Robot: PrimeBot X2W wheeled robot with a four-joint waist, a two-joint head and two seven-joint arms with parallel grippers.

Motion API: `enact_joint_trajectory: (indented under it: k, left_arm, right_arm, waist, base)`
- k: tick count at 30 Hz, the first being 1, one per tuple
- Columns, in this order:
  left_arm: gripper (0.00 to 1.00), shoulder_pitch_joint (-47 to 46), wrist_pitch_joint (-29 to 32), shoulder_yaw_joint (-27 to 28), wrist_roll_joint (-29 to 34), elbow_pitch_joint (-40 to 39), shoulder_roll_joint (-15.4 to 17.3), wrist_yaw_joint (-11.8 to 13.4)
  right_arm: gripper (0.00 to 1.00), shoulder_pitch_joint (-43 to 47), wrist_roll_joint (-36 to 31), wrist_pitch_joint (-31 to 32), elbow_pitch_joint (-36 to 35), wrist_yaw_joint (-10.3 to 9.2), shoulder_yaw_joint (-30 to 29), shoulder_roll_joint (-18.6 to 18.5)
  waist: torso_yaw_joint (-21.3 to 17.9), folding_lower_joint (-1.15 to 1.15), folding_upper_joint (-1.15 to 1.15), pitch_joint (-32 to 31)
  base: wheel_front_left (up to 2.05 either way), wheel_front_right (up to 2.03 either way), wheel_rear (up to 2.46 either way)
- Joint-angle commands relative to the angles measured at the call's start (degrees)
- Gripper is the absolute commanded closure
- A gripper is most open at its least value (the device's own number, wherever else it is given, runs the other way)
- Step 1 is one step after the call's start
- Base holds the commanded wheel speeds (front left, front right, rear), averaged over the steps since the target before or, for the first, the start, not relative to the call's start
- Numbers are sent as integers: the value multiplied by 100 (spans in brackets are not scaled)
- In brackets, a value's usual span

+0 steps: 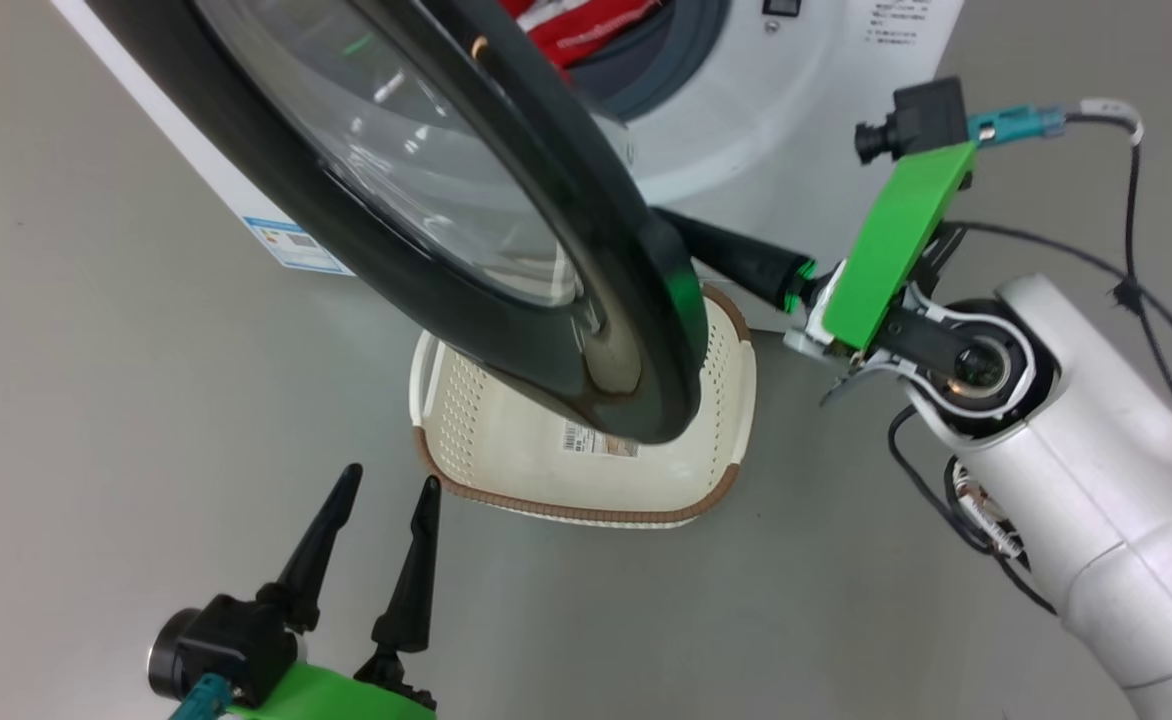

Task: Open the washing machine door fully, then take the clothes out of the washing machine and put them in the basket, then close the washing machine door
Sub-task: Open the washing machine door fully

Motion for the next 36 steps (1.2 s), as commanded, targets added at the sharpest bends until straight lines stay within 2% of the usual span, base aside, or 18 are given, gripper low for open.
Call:
enact_joint_trajectory:
  k: [1,22,36]
  left_arm:
    - [0,42,-69,171,32,-140,81,-31]
    - [0,325,-69,219,45,-198,81,-31]
    - [0,311,-69,285,35,-226,81,-31]
  right_arm:
    - [100,151,9,47,-209,45,73,187]
    - [100,900,-106,407,-490,45,294,650]
    - [100,1006,-309,314,-485,45,216,687]
  waist:
    - [86,0,0,-87]
    - [445,0,0,-446]
    - [411,0,0,-448]
  base:
    - [0,0,0]
    - [0,0,0]
    - [0,0,0]
